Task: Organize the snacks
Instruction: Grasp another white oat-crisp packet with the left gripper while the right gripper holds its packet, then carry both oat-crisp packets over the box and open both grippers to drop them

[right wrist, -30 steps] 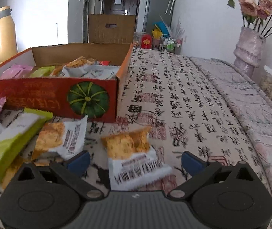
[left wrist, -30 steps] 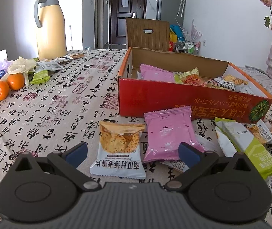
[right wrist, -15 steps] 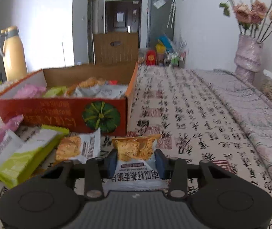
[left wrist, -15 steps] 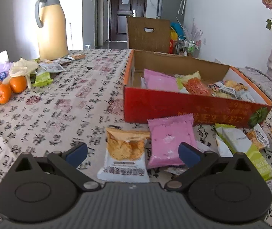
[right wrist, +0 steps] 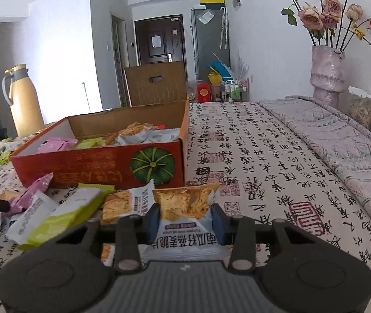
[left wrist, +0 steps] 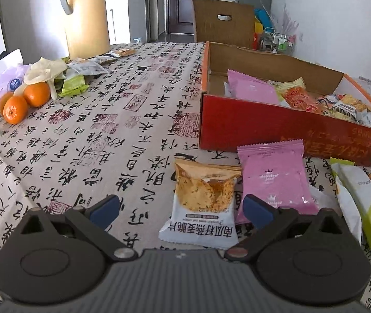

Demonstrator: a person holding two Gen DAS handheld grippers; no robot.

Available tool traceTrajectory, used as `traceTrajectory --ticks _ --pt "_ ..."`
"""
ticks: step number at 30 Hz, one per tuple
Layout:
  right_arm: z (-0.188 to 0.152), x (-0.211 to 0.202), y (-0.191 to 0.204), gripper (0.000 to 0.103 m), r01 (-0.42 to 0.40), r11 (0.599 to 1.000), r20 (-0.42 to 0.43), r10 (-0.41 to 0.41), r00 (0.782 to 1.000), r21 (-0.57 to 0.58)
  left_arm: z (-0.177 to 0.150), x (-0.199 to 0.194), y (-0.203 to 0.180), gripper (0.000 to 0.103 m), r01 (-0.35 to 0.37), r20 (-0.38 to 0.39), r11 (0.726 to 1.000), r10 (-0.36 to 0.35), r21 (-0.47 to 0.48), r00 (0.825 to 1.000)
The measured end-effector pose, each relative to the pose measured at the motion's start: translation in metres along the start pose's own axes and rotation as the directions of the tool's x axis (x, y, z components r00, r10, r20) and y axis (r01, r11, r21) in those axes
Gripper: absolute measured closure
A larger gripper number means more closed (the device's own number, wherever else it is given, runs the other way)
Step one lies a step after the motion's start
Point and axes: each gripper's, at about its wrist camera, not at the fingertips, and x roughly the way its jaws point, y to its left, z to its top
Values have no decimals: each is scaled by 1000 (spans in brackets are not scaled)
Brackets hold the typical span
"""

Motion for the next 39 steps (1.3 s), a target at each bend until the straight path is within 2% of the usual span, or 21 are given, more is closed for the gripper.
traceTrajectory --ticks 7,16,19,22,24,26,27,39 --pt "-5 -5 9 63 -29 1000 -3 29 1000 2 -1 3 3 5 13 -3 999 -13 -33 1000" --pt "-8 -12 12 63 -52 999 2 52 999 12 4 3 8 8 -30 6 998 30 -55 1000" --pt "-9 -13 14 63 -55 998 2 55 999 10 3 11 6 16 -33 -22 999 32 -41 999" --pt "-10 -15 16 63 -57 998 -1 57 998 9 1 10 2 21 -33 -11 999 33 -17 999" --pt "-10 -14 18 63 -58 998 -4 58 998 8 0 8 -1 30 -18 -1 1000 18 5 1000" --pt "-10 -14 19 63 -59 998 -6 60 998 8 -2 5 -5 51 1 9 1000 -1 26 1000" --pt "-10 -14 20 63 -61 998 -7 61 998 7 -2 3 -7 57 13 13 999 -13 38 1000" --pt "-8 -17 27 63 -70 998 1 70 998 -2 1 -9 -6 60 25 53 999 -26 29 998"
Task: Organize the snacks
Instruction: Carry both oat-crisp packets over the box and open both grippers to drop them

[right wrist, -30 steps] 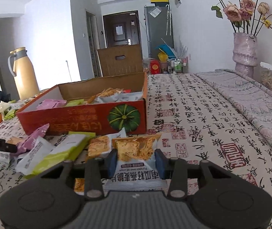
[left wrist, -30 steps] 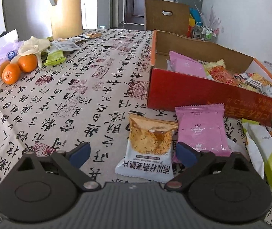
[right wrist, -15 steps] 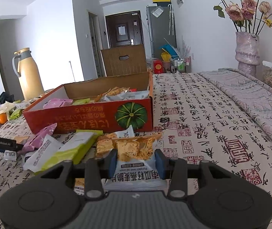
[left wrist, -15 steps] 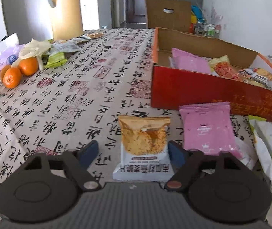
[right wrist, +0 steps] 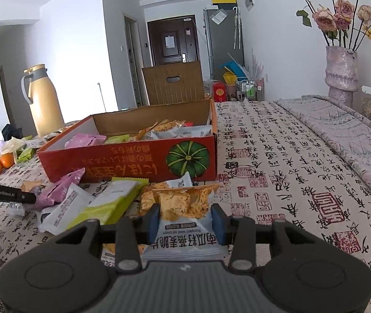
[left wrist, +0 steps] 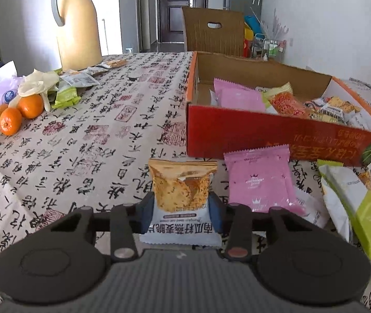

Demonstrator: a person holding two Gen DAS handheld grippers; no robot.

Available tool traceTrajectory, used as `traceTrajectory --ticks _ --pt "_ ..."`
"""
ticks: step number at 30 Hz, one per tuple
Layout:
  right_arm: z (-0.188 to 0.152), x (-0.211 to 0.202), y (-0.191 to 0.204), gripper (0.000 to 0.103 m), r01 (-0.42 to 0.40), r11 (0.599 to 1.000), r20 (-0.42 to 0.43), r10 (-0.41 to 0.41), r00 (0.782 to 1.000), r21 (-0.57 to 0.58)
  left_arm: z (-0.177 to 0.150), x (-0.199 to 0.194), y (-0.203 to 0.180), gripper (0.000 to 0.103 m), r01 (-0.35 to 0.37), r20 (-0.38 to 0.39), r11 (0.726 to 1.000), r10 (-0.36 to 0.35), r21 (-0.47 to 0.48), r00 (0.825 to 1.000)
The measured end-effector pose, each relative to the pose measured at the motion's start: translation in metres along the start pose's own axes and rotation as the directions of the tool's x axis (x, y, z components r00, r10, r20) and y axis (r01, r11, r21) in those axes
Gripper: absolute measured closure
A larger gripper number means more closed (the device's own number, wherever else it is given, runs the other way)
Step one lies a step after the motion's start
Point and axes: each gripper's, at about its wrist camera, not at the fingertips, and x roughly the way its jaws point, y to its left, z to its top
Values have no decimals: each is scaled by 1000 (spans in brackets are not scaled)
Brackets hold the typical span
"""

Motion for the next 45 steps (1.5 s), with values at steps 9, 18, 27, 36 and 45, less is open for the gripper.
traceTrajectory --ticks 9,18,27,36,45 --pt "17 1 9 63 -14 1000 35 14 999 -16 20 -23 -4 60 26 78 1000 -26 0 997" --pt "50 12 24 63 -27 998 104 32 994 -50 53 -39 -20 60 74 176 997 -77 20 981" --pt "88 36 48 63 -39 994 167 57 984 -107 88 -36 -42 60 105 241 994 -110 37 964" --pt "124 81 63 63 -40 991 166 61 984 -127 117 -4 -55 60 101 236 994 -106 30 966" --pt "125 126 67 63 -32 992 132 48 990 -119 127 33 -58 60 68 231 998 -65 -3 971"
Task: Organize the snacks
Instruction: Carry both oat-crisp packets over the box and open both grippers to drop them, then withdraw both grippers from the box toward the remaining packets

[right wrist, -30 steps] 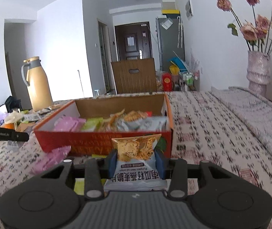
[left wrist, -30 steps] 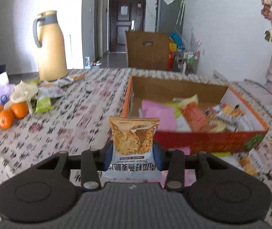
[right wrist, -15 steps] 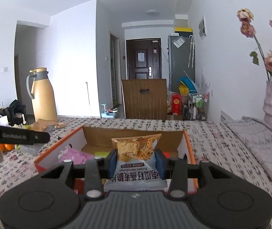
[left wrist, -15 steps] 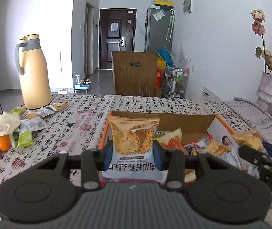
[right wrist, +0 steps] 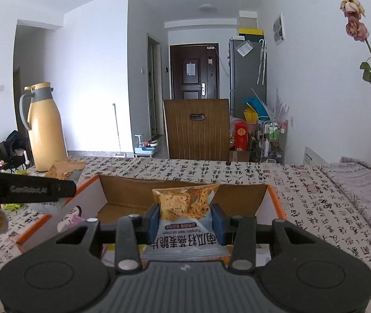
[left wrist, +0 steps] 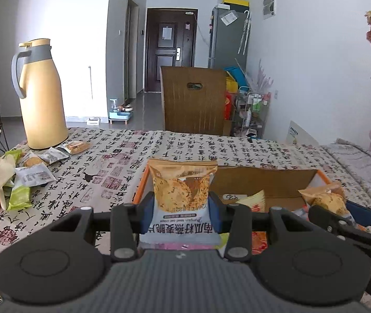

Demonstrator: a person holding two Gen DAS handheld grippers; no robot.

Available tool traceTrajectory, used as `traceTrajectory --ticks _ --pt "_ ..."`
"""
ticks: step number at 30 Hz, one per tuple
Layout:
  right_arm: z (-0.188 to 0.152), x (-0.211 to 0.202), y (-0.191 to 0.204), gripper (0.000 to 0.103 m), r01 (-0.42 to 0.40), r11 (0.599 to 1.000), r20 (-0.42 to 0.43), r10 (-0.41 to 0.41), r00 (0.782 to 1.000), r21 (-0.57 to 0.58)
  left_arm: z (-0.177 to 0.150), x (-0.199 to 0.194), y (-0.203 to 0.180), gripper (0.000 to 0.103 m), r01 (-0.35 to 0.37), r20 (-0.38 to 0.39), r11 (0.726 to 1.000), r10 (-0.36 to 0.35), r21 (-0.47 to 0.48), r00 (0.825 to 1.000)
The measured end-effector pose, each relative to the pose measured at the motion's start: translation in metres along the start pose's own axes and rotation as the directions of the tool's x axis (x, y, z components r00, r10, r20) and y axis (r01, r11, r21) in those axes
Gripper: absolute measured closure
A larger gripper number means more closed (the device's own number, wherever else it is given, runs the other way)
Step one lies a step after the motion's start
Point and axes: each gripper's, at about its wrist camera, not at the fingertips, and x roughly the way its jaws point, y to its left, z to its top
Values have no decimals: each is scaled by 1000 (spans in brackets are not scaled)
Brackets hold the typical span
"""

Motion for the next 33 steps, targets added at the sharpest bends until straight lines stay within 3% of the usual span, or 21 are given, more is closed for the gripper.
traceTrajectory --ticks 12,14,15,16,17,19,21,33 --pt "-19 17 0 60 0 1000 -57 1 998 11 -12 15 8 57 16 -33 1000 -16 -7 999" --pt "-19 15 -2 60 -2 1000 -52 3 999 19 -12 12 9 40 18 -20 1000 -18 -14 1000" --pt "-18 14 -3 51 -4 1000 -50 6 999 27 -11 10 10 34 12 -11 1000 -12 -18 1000" --pt "-18 13 -5 37 -4 999 -46 5 999 36 -11 9 10 19 0 0 1000 0 -21 1000" --pt "-19 11 -7 30 0 999 -39 1 999 43 -11 7 11 9 -13 13 1000 13 -25 1000" --pt "-18 9 -10 8 11 998 -28 -9 1000 59 -10 3 11 0 -18 28 999 18 -32 999" --pt "-18 7 -14 0 18 997 -19 -16 1000 76 -10 0 11 0 -20 36 999 21 -39 999" --pt "-17 2 -18 0 30 994 -10 -29 1000 102 -11 0 12 0 -15 26 999 16 -42 1000"
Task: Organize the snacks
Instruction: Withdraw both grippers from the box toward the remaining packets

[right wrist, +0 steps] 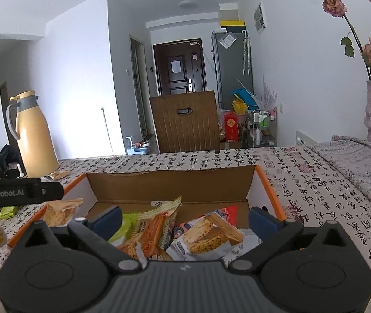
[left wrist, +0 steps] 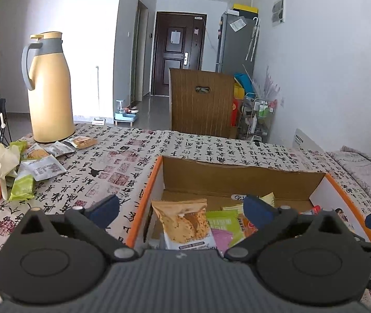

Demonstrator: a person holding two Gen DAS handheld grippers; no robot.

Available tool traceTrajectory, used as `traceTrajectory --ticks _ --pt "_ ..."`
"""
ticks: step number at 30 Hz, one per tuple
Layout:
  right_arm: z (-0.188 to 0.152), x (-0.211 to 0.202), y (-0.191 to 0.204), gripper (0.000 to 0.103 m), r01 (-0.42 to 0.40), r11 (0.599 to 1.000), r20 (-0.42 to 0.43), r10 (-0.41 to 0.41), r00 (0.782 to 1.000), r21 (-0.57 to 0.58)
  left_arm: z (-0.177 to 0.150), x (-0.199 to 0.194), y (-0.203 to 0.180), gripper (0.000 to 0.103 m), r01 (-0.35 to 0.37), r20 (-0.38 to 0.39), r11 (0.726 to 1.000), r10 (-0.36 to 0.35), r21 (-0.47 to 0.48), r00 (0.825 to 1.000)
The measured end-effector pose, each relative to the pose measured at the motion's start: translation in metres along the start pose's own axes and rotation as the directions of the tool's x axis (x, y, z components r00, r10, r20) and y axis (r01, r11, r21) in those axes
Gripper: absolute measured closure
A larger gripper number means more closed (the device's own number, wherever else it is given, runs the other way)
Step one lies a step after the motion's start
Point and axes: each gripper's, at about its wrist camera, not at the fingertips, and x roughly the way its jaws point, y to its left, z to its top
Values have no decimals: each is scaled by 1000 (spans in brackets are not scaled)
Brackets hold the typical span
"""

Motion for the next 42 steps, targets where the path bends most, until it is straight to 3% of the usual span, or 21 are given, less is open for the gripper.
traceTrajectory --ticks 11,25,42 --pt "5 -6 1 0 11 1000 15 -11 1000 -13 4 -6 -4 0 -10 14 1000 10 -1 1000" --pt "11 -43 7 0 17 999 36 -15 999 -39 9 -47 -2 0 -24 55 999 22 24 998" --pt "-27 -101 21 0 -21 999 14 22 1000 -50 -39 -102 19 0 12 23 997 -14 73 1000"
